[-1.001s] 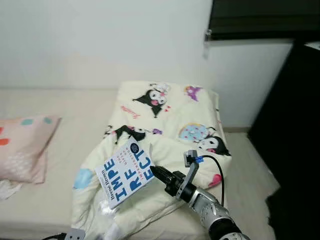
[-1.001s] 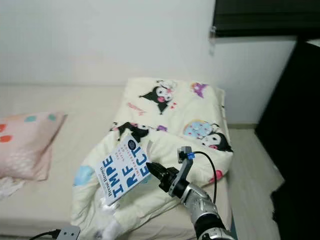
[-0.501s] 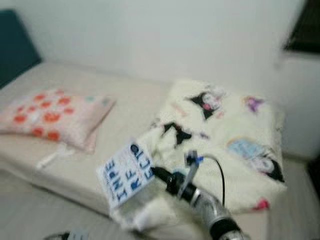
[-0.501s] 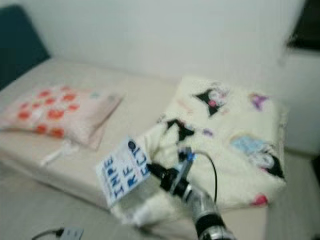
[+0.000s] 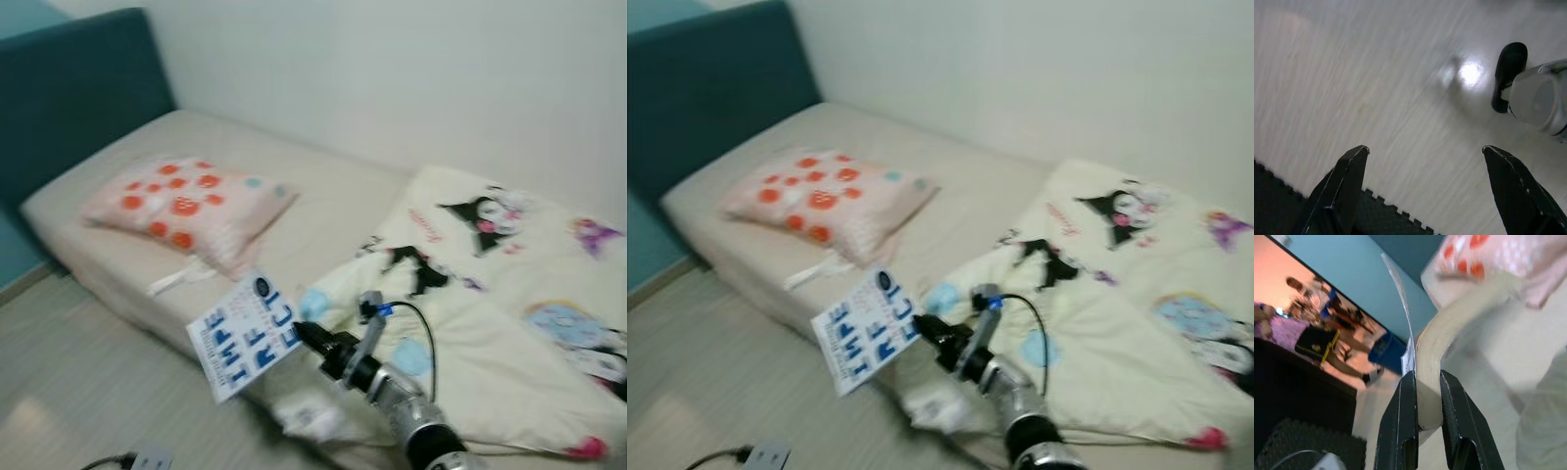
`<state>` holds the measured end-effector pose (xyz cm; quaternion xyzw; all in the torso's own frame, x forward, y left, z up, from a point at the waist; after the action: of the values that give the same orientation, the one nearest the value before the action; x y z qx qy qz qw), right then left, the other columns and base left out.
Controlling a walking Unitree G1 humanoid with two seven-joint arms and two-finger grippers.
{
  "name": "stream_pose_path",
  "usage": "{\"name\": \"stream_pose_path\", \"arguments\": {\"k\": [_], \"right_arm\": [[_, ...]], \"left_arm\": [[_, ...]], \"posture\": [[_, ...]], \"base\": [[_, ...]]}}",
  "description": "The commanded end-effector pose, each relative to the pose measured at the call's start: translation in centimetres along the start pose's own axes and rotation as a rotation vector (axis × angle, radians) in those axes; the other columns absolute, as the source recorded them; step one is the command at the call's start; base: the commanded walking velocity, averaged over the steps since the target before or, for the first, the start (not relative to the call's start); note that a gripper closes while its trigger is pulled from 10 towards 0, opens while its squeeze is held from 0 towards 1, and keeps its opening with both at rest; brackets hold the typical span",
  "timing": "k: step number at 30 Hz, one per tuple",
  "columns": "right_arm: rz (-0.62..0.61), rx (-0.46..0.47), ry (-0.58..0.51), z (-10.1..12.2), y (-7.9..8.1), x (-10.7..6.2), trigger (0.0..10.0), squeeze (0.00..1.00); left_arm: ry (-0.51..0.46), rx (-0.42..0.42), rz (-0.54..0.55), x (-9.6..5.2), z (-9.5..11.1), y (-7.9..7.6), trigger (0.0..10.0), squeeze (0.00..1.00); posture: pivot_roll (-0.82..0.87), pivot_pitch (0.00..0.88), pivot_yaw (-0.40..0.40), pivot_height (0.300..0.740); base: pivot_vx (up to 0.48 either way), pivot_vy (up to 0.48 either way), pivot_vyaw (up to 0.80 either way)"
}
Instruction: Clean up the room
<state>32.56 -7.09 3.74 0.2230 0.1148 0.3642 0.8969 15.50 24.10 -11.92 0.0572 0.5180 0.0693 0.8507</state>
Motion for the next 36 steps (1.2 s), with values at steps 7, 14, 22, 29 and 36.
{"name": "stream_pose_path", "arguments": {"k": [7,14,22,29,36], "right_arm": [[-0.145,-0.083,-0.059,2.2,-1.4,0.5,10.0,0.00],[-0.177,-0.162,-0.053,3.0,-1.6,0.8,10.0,0.00],[-0.163,-0.186,-0.037,2.9,-1.4,1.1,10.0,0.00],[-0.029,-0.232,0.011,1.8,0.6,1.9,10.0,0.00],[0.152,-0.233,0.104,-0.6,2.8,1.8,10.0,0.00]], "left_arm": [[0.024,0.026,-0.012,-0.1,-0.7,0.0,10.0,0.00],[0.024,0.031,-0.017,-0.1,-0.7,0.0,10.0,0.00],[0.025,0.032,-0.020,-0.1,-0.7,-0.1,10.0,0.00],[0.026,0.034,-0.020,-0.1,-0.7,0.0,10.0,0.00],[0.028,0.037,-0.021,-0.1,-0.8,0.0,10.0,0.00]], "posture": [[-0.02,0.103,0.003,0.740],[-0.03,0.104,0.001,0.740],[-0.03,0.106,0.001,0.740],[-0.03,0.110,0.003,0.740],[-0.03,0.113,0.006,0.740]], "base": [[0.162,0.000,0.11],[0.425,0.000,0.00],[0.480,0.000,0.00],[0.480,0.000,0.80],[0.448,0.000,0.80]]}}
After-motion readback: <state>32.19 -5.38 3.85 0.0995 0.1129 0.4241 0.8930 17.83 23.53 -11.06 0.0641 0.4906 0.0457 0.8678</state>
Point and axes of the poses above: a point about 5 cm out from each wrist's last joint towards the gripper, its own x axis pointing out of the wrist towards the gripper, its own z axis along the axis of the wrist's last joint, y = z × x, the point moved 3 cm from there along x, pointing out of the wrist towards the gripper, and after that the axes turned 8 degrees about -x, right-handed, at the moved point
